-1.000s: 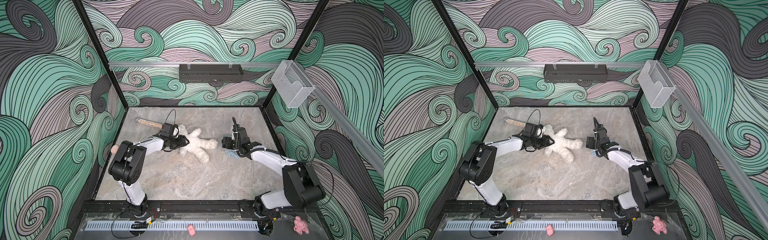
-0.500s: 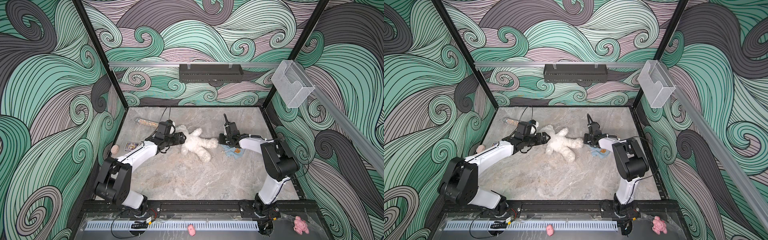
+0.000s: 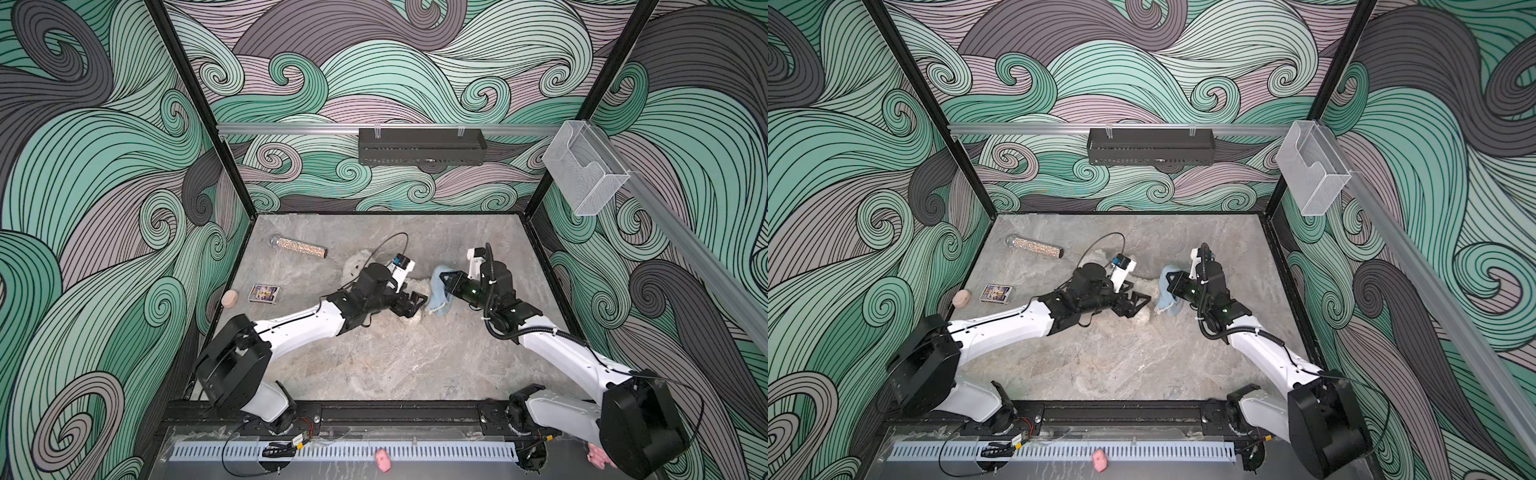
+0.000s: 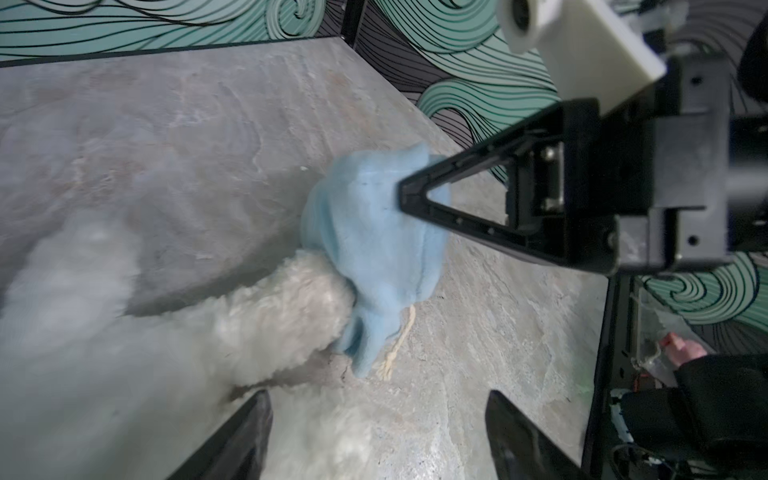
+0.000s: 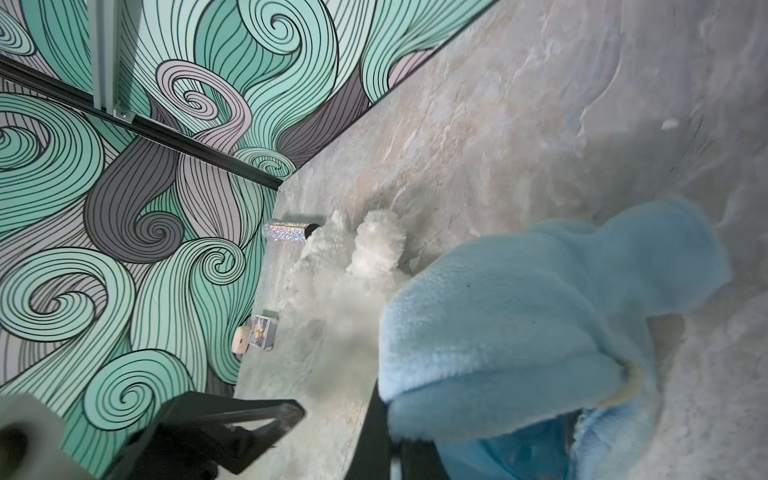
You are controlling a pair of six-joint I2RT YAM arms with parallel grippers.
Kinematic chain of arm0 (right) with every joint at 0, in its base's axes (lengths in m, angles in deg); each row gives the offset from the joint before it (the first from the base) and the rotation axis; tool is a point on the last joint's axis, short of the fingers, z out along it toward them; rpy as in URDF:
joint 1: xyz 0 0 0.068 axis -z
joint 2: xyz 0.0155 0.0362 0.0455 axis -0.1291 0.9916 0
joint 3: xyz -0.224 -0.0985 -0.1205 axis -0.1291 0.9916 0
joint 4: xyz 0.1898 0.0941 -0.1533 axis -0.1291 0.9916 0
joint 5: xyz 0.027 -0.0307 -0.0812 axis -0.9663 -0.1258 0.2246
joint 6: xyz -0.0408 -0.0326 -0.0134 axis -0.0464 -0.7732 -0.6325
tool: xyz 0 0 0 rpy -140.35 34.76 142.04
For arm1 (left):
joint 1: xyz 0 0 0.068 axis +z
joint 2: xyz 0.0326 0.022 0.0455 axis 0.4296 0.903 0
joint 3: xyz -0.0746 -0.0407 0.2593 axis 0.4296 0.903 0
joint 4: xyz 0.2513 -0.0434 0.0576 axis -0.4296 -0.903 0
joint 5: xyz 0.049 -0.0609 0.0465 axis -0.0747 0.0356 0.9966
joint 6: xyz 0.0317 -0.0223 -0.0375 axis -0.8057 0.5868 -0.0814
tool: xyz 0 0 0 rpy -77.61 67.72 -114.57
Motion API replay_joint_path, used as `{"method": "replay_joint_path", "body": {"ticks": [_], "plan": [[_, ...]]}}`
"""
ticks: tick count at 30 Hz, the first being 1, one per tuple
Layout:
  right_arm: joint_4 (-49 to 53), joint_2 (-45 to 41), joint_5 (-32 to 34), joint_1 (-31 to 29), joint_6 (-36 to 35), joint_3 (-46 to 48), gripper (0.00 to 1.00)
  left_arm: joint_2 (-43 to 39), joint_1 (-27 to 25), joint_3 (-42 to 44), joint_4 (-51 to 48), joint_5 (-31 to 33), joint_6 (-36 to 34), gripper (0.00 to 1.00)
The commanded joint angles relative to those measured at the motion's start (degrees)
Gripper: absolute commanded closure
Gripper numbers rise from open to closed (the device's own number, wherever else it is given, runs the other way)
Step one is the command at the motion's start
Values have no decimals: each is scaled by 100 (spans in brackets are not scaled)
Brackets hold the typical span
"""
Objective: Dress the teddy bear
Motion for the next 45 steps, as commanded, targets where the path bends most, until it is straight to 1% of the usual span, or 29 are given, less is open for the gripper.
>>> {"method": "replay_joint_path", "body": {"ticks": [1,5,11,16,19,20,22,25,26,27,28,29,30,31,32,34,36,37,38,40,41,43,45], "plan": [[-495,-15,-345,-76,736,1,97,299,-266,-215,604,168,-546,18],[-738,54,-536,-108,956,-16,97,658,-262,-433,685,188,-355,18],[-848,-49,-636,-116,1135,44,97,1020,-227,-579,971,235,-139,18],[-814,-252,-697,-115,1217,80,97,1269,-102,-742,1283,-29,-33,20],[-773,-396,-698,-109,1268,107,97,1432,-50,-974,1294,-273,28,24],[-770,-424,-698,-117,1279,107,97,1492,-29,-1062,1296,-362,66,28],[-762,-459,-690,-117,1295,107,97,1559,17,-1158,1336,-482,219,40],[-735,-448,-672,-117,1289,98,95,1527,135,-1100,1477,-760,549,63],[-741,-422,-671,-117,1285,91,94,1496,185,-1066,1452,-914,664,73],[-727,-385,-663,-120,1274,81,89,1440,258,-1042,1368,-1086,811,81],[-728,-355,-666,-117,1253,68,83,1378,321,-1015,1250,-1272,935,87],[-715,-319,-686,-117,1185,27,72,1292,436,-957,1093,-1450,1092,91],[-647,-306,-708,-109,1083,-36,60,1178,536,-869,968,-1551,1272,94],[-483,-307,-751,-108,863,-155,51,1005,677,-717,856,-1611,1500,95],[-194,-348,-785,-115,534,-298,43,755,832,-461,806,-1621,1733,97],[469,-431,-692,-149,-170,-643,33,207,1188,21,623,-1628,2110,98],[825,-488,-389,-208,-800,-748,25,-401,1551,416,116,-1568,2262,100],[875,-481,-184,-228,-1063,-696,22,-784,1725,532,-349,-1454,2228,100],[826,-416,2,-235,-1294,-611,19,-1086,1875,598,-795,-1368,2135,100],[714,-104,147,-249,-1618,-521,16,-1584,2227,705,-1463,-1354,2040,100],[717,162,124,-271,-1791,-573,12,-1836,2424,769,-1711,-1409,2043,100],[713,751,-37,-345,-1973,-789,9,-2259,2786,899,-2008,-1522,2127,100],[543,1341,-254,-476,-2001,-980,6,-2639,3144,1029,-2164,-1633,2225,100]]}}
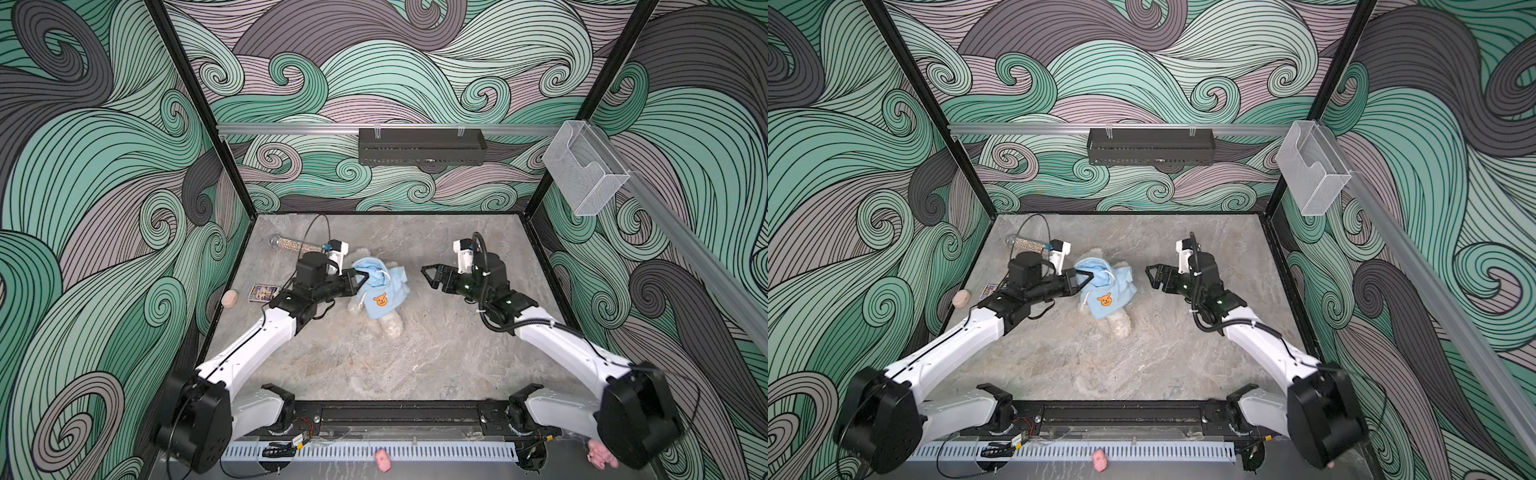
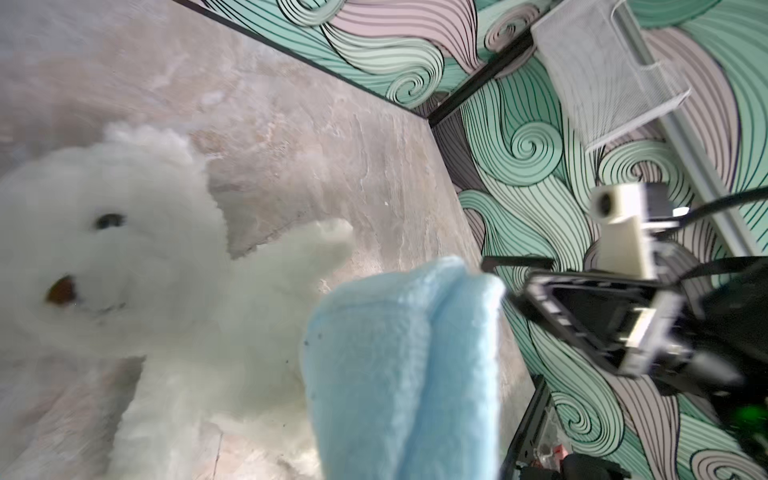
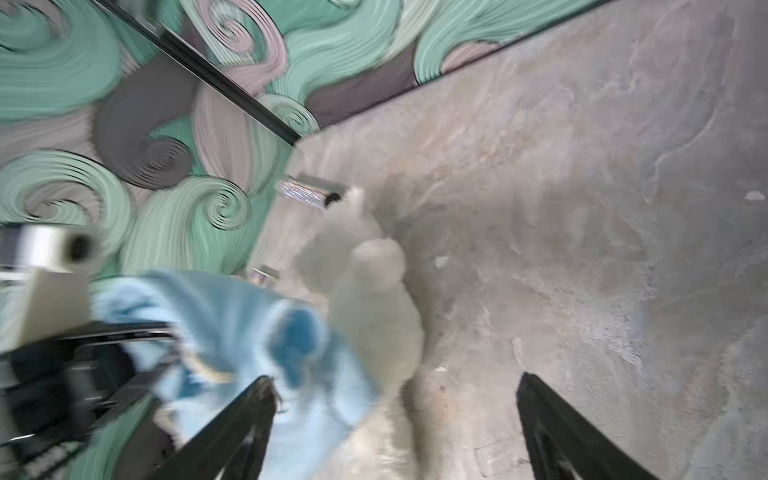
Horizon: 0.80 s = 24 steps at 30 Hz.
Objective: Dress the teddy bear
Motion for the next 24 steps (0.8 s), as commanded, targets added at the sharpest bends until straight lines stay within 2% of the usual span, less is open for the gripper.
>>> {"method": "replay_joint_path", "body": {"ticks": [1,6,12,16,19,24], "plan": [[-56,856,-236,-252,-469,-263,4,-476,496,195,-875,-247,225,100],[-554,1721,-595,-645,-291,-568,3,-1063,944,317,-821,-516,496,100],[-410,1829,-370,-805,-307,-679,3,-1231,1037,15,-391,-1252,939,100],[-464,1855,-319,-928,-199,-655,3,-1277,1041,-456,-550,-1507,841,100],[-587,1848,-314,-1062,-49,-630,3,-1369,1037,-812,-879,-1279,498,100],[-791,1726,-310,-1370,298,-552,3,-1506,1055,-1334,-1913,-78,-91,100]]}}
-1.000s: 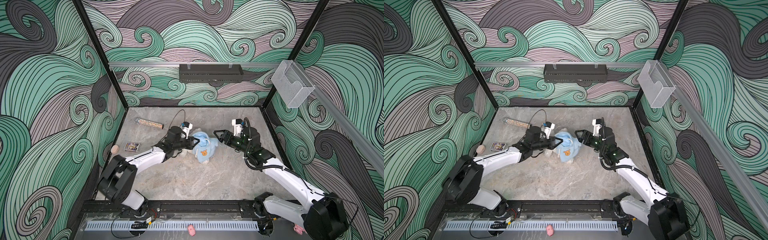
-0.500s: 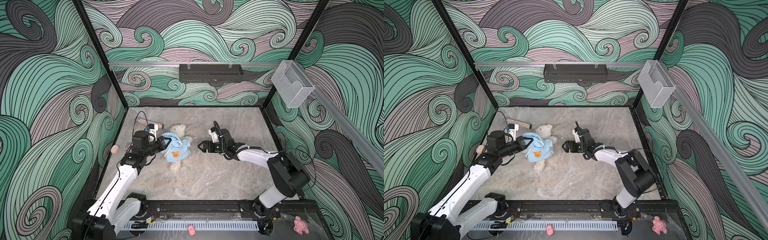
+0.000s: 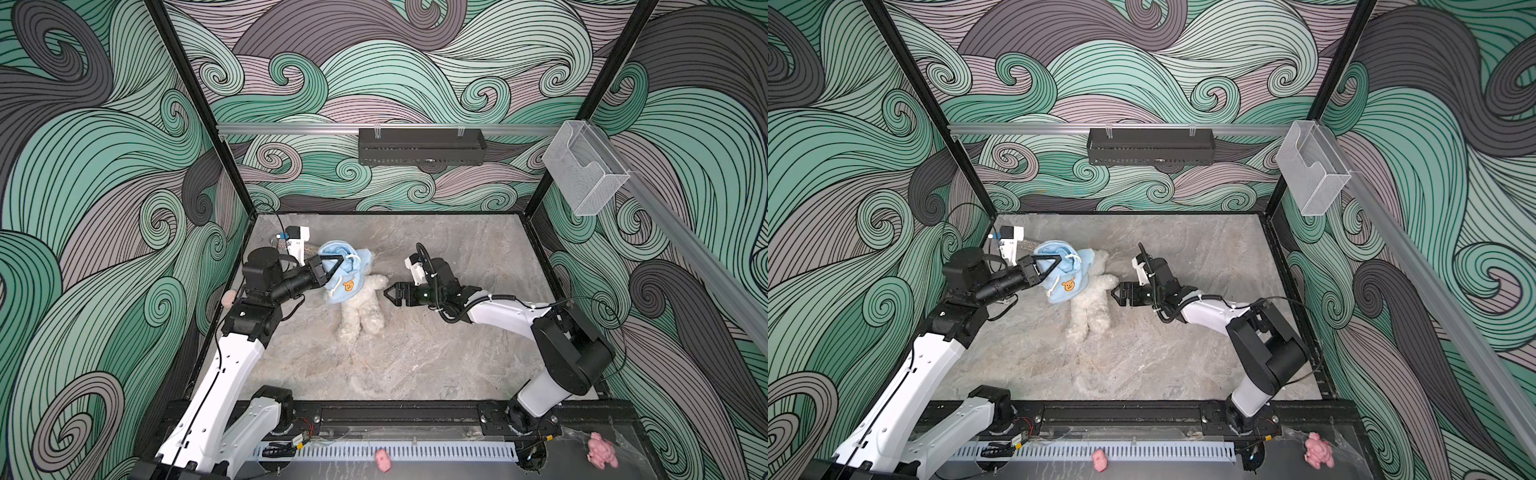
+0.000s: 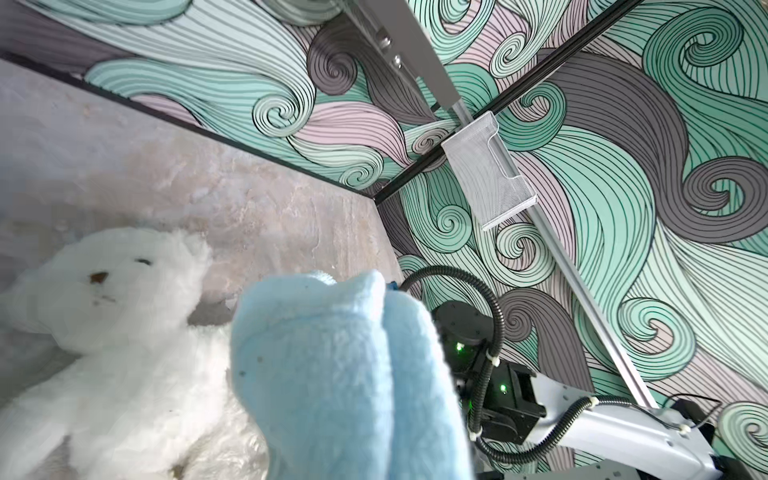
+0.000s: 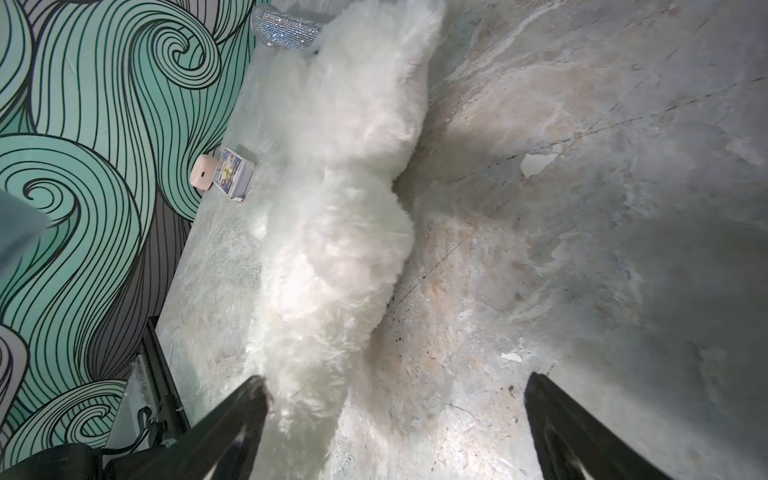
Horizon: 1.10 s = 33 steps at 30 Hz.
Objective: Dress the teddy bear
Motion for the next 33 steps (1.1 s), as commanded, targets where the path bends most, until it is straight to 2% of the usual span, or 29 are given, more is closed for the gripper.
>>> {"method": "replay_joint_path", "body": {"ticks": [1,5,10,12,14,18,20,22,24,29,33], "plan": [[-283,-156,77,-246,360,55,3,-60,56,-448,-992,890,-624,100],[-179,107,243,-579,493,-91,3,-11,84,-508,-1133,1140,-736,100],[-626,609,-95,-854,896,-124,8,141,100,-525,-1362,1305,-862,100],[-724,767,-287,-911,988,-165,21,200,111,-534,-1527,1417,-966,100],[-560,946,-472,-910,1002,-296,42,223,108,-488,-1637,1554,-1064,100],[-539,1040,-811,-710,1017,-192,76,218,109,-373,-1550,1497,-1075,100],[-749,873,-950,-369,1121,177,87,225,108,-263,-1296,1106,-1169,100],[-772,600,-1001,62,1139,580,94,248,109,-105,-1026,735,-1062,100],[-561,220,-1016,538,1011,952,96,304,101,76,-682,342,-843,100],[1019,-912,-864,1614,15,1393,95,787,-5,394,192,-723,204,100],[2032,-1569,-542,2173,-586,1462,93,1281,-422,726,721,-814,795,100]]}}
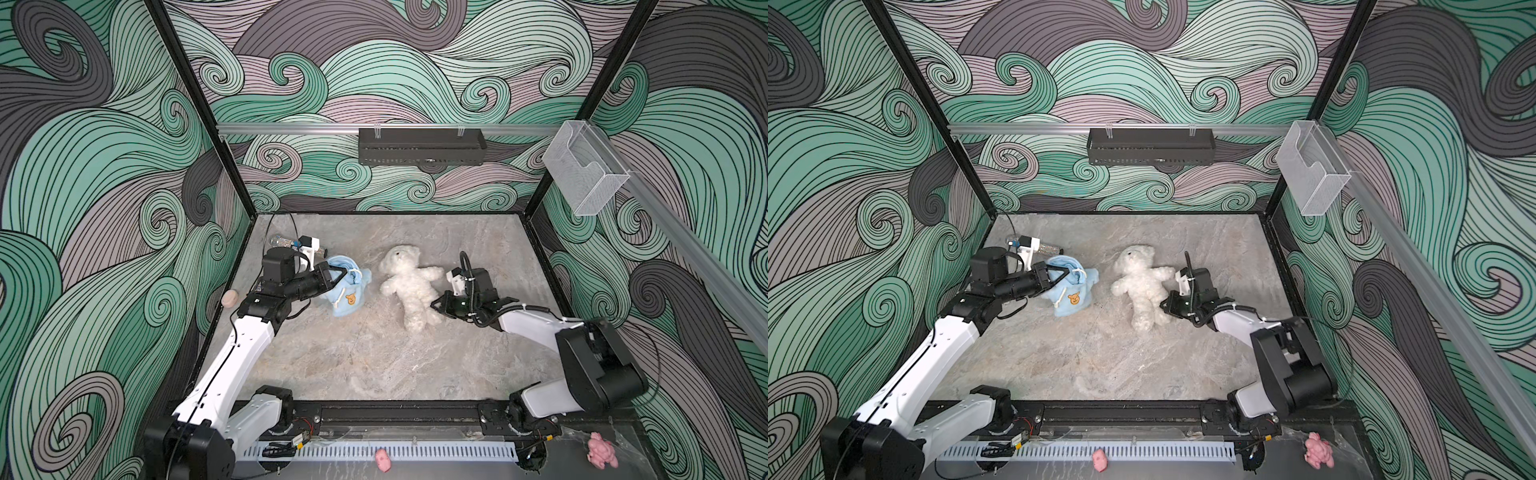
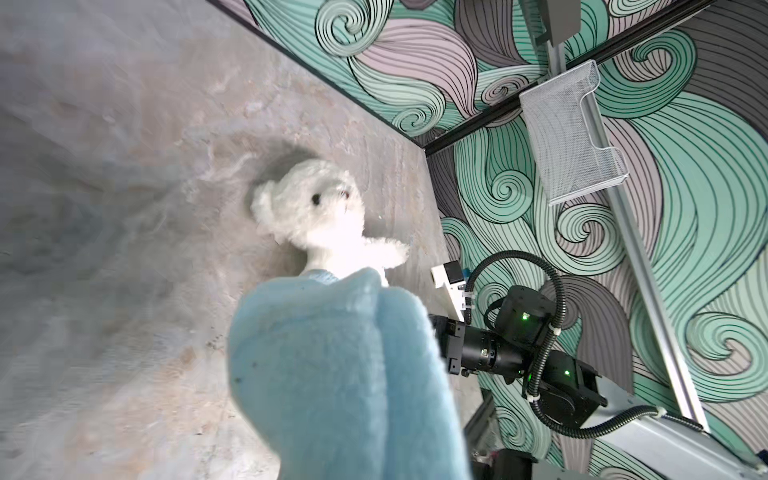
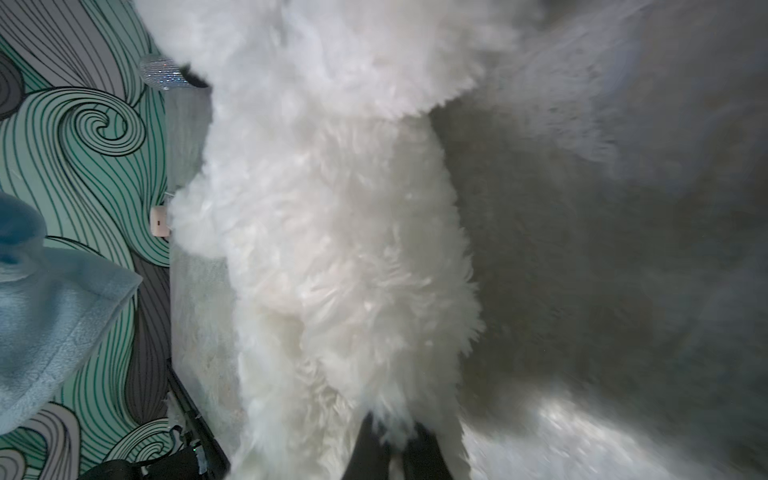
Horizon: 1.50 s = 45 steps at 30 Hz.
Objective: Dress the teddy bear
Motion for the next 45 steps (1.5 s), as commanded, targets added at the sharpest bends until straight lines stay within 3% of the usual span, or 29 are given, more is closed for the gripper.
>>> {"method": "replay_joint_path", "body": {"ticks": [1,4,9,10,13,17,20,22,25,29,35,41,45], "plan": [[1142,-452,328,325,-732,25,92,367,-318,290,911,-496,830,100],[1353,-555,462,489,-899,-83,89,873,-333,476,1171,-388,976,100],[1690,-514,764,488,-1214,-480,82,1845,-219,188,748,519,214,90],[1775,-540,879,489,-1289,-561,79,2019,-161,57,584,788,-4,84],[2035,-715,1263,482,-1500,-754,67,2367,-61,-347,-293,2190,-642,56],[2310,-1217,1691,458,-1690,-777,50,1882,-70,-418,-1329,4332,-1065,33],[2160,-1647,1711,386,-1806,-636,41,1050,-270,-137,-1472,4741,-1397,21],[1830,-1906,1650,292,-1806,-517,36,605,-706,18,-1433,4819,-1572,15],[1474,-2045,1540,188,-1667,-433,35,501,-1361,26,-1624,4935,-1595,14],[1256,-1904,1343,84,-1536,-451,34,920,-1569,-133,-2273,5194,-1254,14],[1197,-1757,1264,-27,-1538,-451,34,1639,-1885,-246,-1710,4229,-1829,29],[1026,-1749,1154,-20,-1404,-347,34,2765,-1958,-636,-1797,4463,-2191,26],[1028,-1695,1084,-33,-1358,-363,34,3229,-1976,-918,-1922,5120,-2267,29]]}}
